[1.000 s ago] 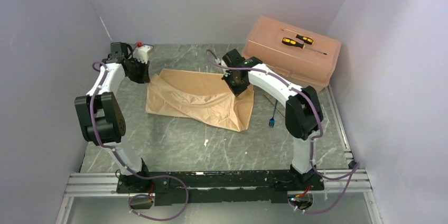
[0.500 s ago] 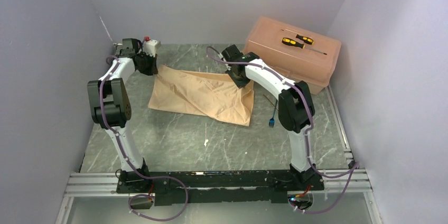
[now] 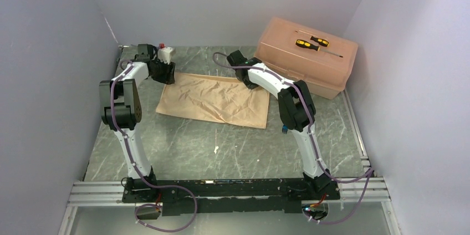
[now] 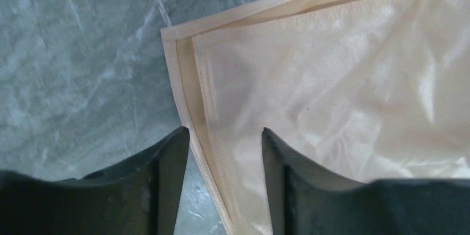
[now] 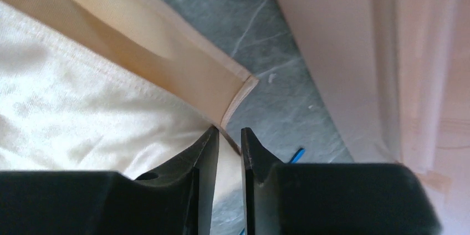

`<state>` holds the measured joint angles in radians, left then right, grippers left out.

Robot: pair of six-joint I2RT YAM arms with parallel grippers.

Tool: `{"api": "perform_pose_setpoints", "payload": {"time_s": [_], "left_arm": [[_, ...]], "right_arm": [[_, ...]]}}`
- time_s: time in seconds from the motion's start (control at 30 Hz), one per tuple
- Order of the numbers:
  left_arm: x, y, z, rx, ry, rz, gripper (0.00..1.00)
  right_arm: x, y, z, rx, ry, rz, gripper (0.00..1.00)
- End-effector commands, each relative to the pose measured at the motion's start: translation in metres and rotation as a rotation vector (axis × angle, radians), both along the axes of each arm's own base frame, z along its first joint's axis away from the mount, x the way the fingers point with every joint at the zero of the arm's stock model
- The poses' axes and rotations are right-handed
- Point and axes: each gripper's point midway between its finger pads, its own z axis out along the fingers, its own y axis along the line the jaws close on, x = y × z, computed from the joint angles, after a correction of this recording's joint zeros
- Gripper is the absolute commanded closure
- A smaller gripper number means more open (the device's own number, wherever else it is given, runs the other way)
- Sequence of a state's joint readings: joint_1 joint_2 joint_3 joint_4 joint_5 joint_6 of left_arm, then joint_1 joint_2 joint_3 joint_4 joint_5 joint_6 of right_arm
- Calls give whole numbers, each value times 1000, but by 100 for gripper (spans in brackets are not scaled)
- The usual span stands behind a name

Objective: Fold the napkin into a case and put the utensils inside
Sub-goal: Fold and flatten the napkin at the center of the board, then smooth out the rectangle-folded napkin at the center of the board.

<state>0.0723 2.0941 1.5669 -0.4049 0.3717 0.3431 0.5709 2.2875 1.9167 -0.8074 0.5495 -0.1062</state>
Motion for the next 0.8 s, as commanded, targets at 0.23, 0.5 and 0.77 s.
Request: {"api": "perform_pose_setpoints", "payload": {"time_s": [0.23,0.5,0.77], "left_arm": [[-74,14,51,75,55,-108,6],[-167,21,18,47,298,-244,12],[-173,32,-7,-19,358,-132,18]], "right_arm": [[4,6,60,-15,-225,-77,51],[-82,19,40,165,-154,-108,42],[-139,32,3,383,-37,-136,44]]}}
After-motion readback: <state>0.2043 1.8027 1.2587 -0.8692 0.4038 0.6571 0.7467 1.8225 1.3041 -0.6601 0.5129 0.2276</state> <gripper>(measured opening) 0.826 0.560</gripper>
